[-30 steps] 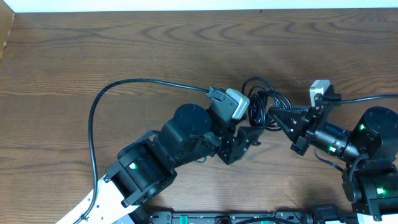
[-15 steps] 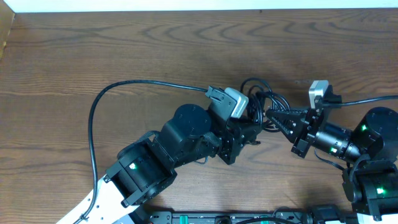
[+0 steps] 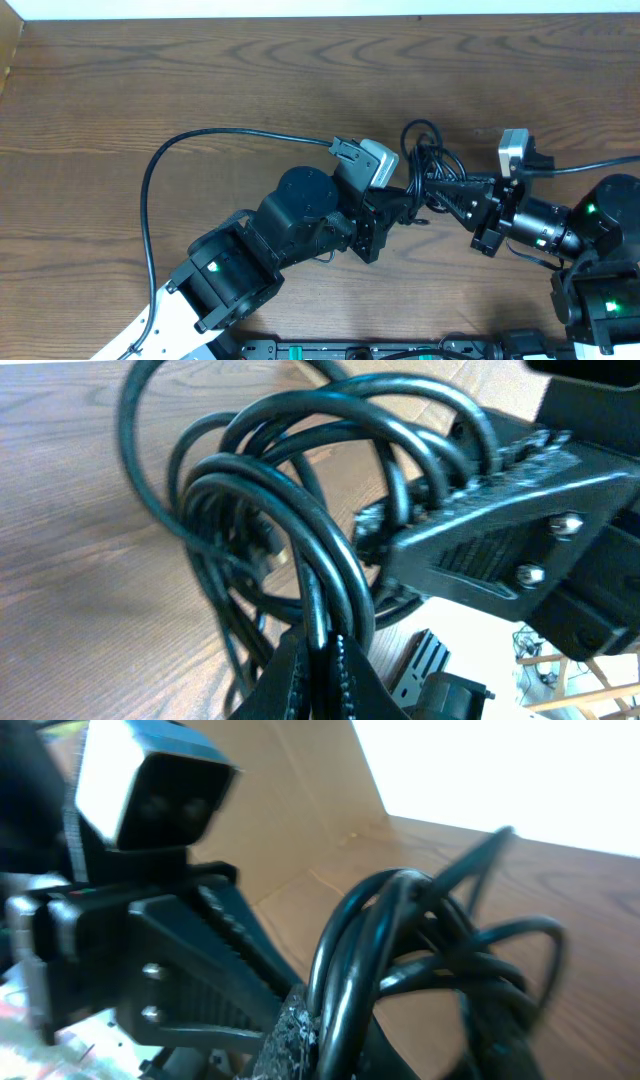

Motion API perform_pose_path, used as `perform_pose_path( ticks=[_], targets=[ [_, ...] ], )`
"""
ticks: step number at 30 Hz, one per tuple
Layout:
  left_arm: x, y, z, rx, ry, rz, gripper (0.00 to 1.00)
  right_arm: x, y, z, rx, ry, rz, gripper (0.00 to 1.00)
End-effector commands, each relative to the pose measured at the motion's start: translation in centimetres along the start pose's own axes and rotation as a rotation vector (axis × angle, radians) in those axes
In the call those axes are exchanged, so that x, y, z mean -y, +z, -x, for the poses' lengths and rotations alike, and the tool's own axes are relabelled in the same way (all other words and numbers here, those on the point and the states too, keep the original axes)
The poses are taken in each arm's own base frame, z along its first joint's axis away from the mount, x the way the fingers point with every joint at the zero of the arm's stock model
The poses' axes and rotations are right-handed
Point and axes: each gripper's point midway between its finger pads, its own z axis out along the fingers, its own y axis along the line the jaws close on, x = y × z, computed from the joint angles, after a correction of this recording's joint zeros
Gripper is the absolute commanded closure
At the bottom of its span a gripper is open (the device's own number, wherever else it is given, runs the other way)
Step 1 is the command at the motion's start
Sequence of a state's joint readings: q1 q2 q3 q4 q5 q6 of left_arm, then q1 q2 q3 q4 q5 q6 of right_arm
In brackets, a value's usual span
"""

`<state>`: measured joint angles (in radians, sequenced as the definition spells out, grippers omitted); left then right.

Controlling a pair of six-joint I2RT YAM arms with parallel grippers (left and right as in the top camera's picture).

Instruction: Untangle cables

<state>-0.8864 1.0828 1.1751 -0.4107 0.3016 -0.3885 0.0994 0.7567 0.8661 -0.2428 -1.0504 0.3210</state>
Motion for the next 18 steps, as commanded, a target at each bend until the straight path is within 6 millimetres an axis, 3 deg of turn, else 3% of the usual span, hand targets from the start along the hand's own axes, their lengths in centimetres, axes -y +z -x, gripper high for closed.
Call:
perform_pose_path(
  ticks=[1,9,15,18],
  targets=[
    [0.3,0.2,0.6,0.009,0.012,-0.005,0.92,-2.7,-0.3,0.2,-0.014,-0.004,0.127,0.99],
    [0.0,1.5,0.6,0.0,-0.035,-0.007,0.92,-3.6,-0.4,0.8,-0.004,-0.027,0.169,0.99],
    [0.6,1.6,1.8,0.048,-0.058,-0.034,0.83,-3.8,-0.5,0.7,-0.01,-0.029,0.183,0.99],
    [0.7,1.5,2.0,0.055,-0.057,-0.037,0.69,-3.8,-0.5,0.7,-0.011,-0.028,0.184,0.99]
  ],
)
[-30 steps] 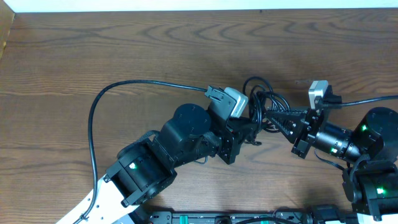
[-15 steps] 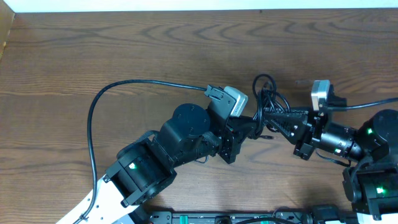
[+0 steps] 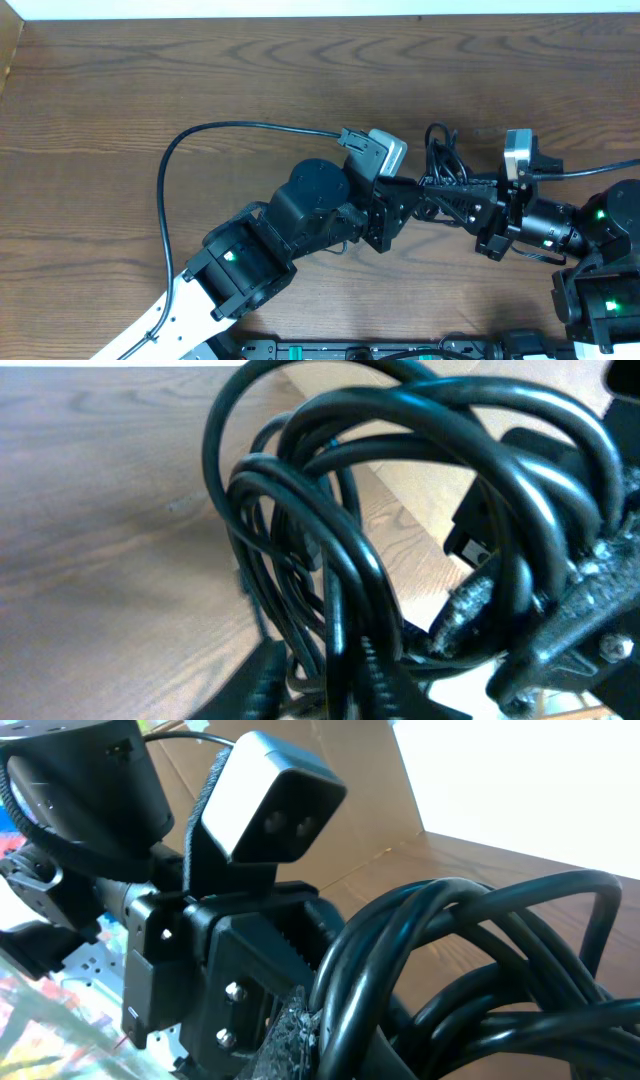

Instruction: Untangle cables

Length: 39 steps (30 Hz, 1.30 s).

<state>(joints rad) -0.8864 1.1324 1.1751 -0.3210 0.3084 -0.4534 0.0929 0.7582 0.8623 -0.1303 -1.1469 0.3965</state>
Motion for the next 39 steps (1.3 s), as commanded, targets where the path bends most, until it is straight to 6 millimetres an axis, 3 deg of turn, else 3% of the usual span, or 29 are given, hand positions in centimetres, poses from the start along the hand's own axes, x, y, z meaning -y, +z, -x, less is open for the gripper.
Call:
perform_pose_path(
  ticks=[1,4,8,11,14,22,28,31,39],
  targets=[
    [0.6,0.0,0.9,0.023,-0.002,-0.014,0.69,-1.9,-0.2,-0.2,-0.024,-0.007,0.082,0.99],
    [0.9,0.0,0.7,0.01,-0.001,-0.031,0.7,-2.0,-0.2,-0.1,-0.023,-0.011,0.083,0.99],
    [-0.3,0.1,-0.3,-0.025,0.097,0.019,0.92,-2.1,-0.2,0.2,-0.015,-0.02,0.085,0.99],
    [-2.9,-0.2,-1.1,-0.049,0.098,0.156,0.92,-2.3,-0.2,0.7,0.0,-0.01,0.09,0.99],
    [-4.4,-0.5,-2.0,-0.08,0.09,0.228,0.93,-2.6,-0.2,1.3,0.014,-0.005,0.098,0.99],
    [-4.6,-0.7,-2.1,-0.087,0.086,0.238,0.92,-2.8,-0.2,1.5,0.019,-0.003,0.103,0.99],
    [-4.5,-2.5,0.7,0.028,0.084,0.234,0.92,-3.4,-0.3,1.2,-0.001,0.04,0.136,0.99],
    [-5.6,-3.5,1.8,0.08,0.083,0.297,0.92,-4.2,-0.4,1.5,-0.006,0.05,0.17,0.99],
    [-7.3,-4.3,1.2,0.063,0.076,0.388,0.93,-7.2,-1.1,2.4,-0.006,-0.155,0.283,0.99]
  ],
)
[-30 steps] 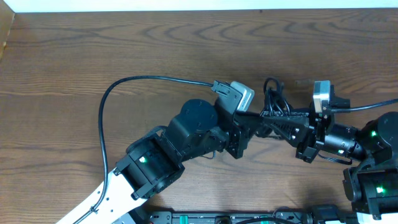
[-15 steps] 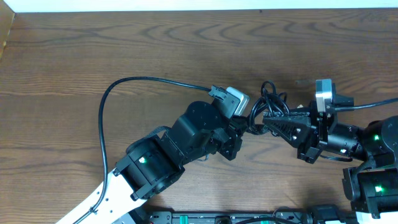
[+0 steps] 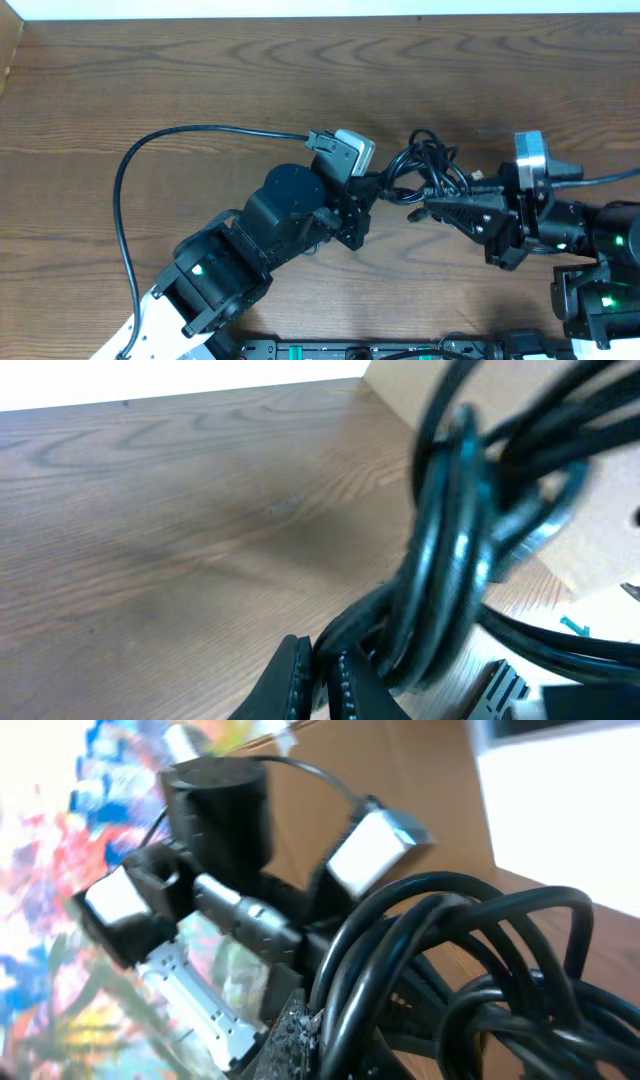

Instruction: Untangle cables

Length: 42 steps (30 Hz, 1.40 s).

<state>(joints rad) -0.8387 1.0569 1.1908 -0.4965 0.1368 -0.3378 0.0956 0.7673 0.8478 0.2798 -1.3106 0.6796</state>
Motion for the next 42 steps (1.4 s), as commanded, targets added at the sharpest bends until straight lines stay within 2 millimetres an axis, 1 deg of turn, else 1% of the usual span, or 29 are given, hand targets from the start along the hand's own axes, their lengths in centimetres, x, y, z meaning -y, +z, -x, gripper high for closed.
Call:
perform_pose_path(
  ticks=[1,4,7,9,13,16,20,23,25,29,33,37,38,40,41,42],
  targets=[
    [-3.4,-0.2,0.9,0.045,-0.008,0.168,0.92,-3.1,-0.2,0.1,-0.048,-0.089,0.098,0.99],
    [-3.1,-1.2,2.9,0.138,-0.002,0.171,0.93,-4.2,-0.4,-0.6,-0.093,-0.139,0.157,0.99],
    [-2.2,-2.5,5.1,0.233,0.054,0.143,0.92,-4.9,-0.6,-1.5,-0.138,-0.148,0.205,0.99],
    [-1.6,-3.5,6.2,0.284,0.096,0.128,0.93,-4.9,-0.7,-1.7,-0.146,-0.126,0.21,0.99],
    [-1.3,-4.9,7.0,0.327,0.157,0.128,0.93,-4.7,-0.6,-1.8,-0.149,-0.098,0.207,0.99],
    [-1.5,-6.0,7.5,0.361,0.161,0.153,0.93,-4.7,-0.6,-1.8,-0.149,-0.096,0.207,0.99],
    [-1.3,-7.3,7.9,0.391,0.174,0.151,0.93,-4.3,-0.6,-1.8,-0.147,-0.087,0.202,0.99],
    [-1.2,-7.9,7.9,0.4,0.173,0.147,0.93,-3.2,-0.3,-1.6,-0.125,-0.034,0.164,0.99],
    [-1.3,-7.9,7.7,0.391,0.174,0.146,0.93,-2.0,-0.1,-1.3,-0.099,0.013,0.119,0.99],
    [-1.6,-7.7,7.0,0.361,0.175,0.156,0.93,1.4,0.2,-1.0,-0.042,0.138,-0.003,0.99],
    [-1.7,-7.7,6.7,0.351,0.176,0.16,0.92,4.9,0.2,-1.6,-0.003,0.275,-0.137,0.99],
    [-1.8,-7.8,6.4,0.337,0.18,0.166,0.92,7.0,0.0,-1.9,0.022,0.347,-0.219,0.99],
    [-1.9,-7.8,6.1,0.327,0.18,0.169,0.89,7.2,0.0,-1.8,0.03,0.357,-0.229,0.99],
    [-2.2,-7.6,5.5,0.299,0.181,0.178,0.51,7.6,-0.1,-1.6,0.047,0.371,-0.252,0.99],
    [-2.4,-7.5,5.1,0.28,0.181,0.183,0.24,7.7,-0.1,-1.4,0.053,0.361,-0.256,0.99],
    [-2.6,-7.4,4.7,0.263,0.181,0.189,0.14,7.6,-0.1,-1.3,0.057,0.351,-0.255,0.99]
  ],
)
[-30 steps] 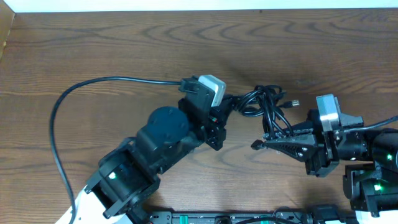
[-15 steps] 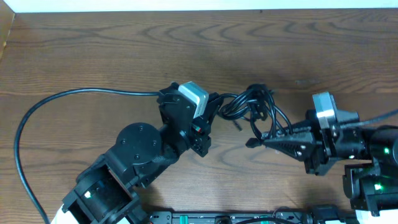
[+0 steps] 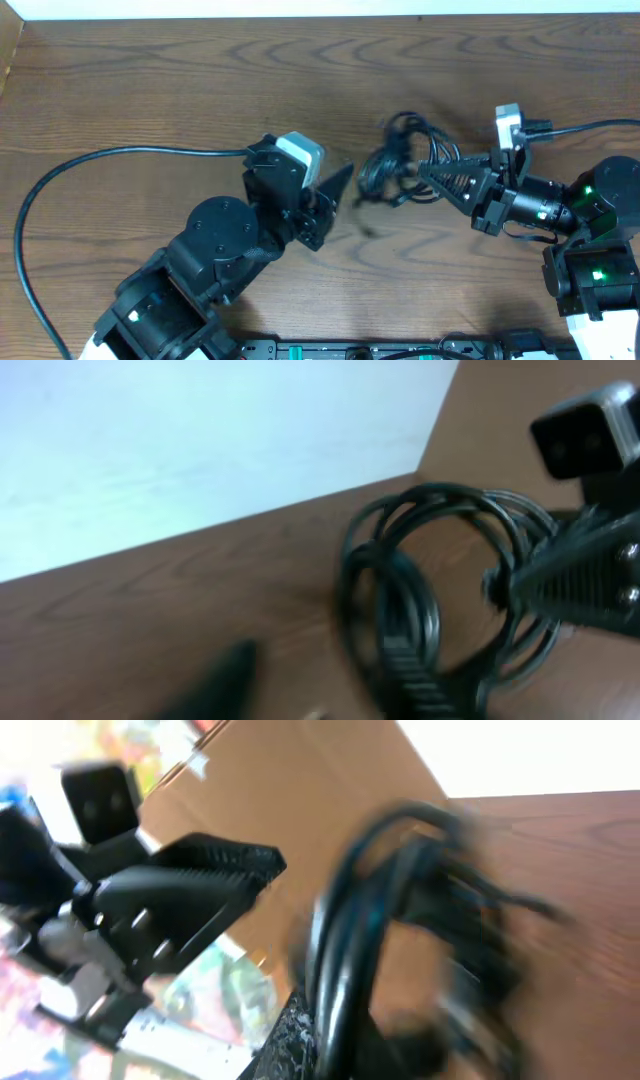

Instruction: Untangle cables

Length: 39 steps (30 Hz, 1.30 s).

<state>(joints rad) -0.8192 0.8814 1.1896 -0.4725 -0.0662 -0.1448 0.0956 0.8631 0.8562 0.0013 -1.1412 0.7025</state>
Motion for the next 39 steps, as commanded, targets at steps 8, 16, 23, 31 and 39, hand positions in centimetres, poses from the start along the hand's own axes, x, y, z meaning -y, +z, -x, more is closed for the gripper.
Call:
perform_pose_path(
  ticks=[8,16,23,31,39],
  targets=[
    [-1.6,-0.6,-3.4,-0.133,-0.236,0.086,0.05,-0.1,-0.2,2.8,0.123,-0.006,-0.053,0.99],
    [0.5,1.1,-4.3,-0.197,-0.405,0.0,0.02,-0.5,-0.6,5.1,0.227,0.122,-0.05,0.99],
    [3.2,3.3,-3.9,-0.205,-0.292,-0.146,0.02,-1.2,-0.7,5.5,0.243,0.193,-0.016,0.99],
    [3.2,5.5,-4.1,-0.201,-0.185,-0.149,0.02,-1.9,-0.5,4.6,0.183,0.192,0.02,0.99],
    [1.1,6.2,-3.8,-0.163,-0.153,-0.028,0.02,-2.6,-0.3,3.6,0.122,0.189,0.057,0.99]
  ],
)
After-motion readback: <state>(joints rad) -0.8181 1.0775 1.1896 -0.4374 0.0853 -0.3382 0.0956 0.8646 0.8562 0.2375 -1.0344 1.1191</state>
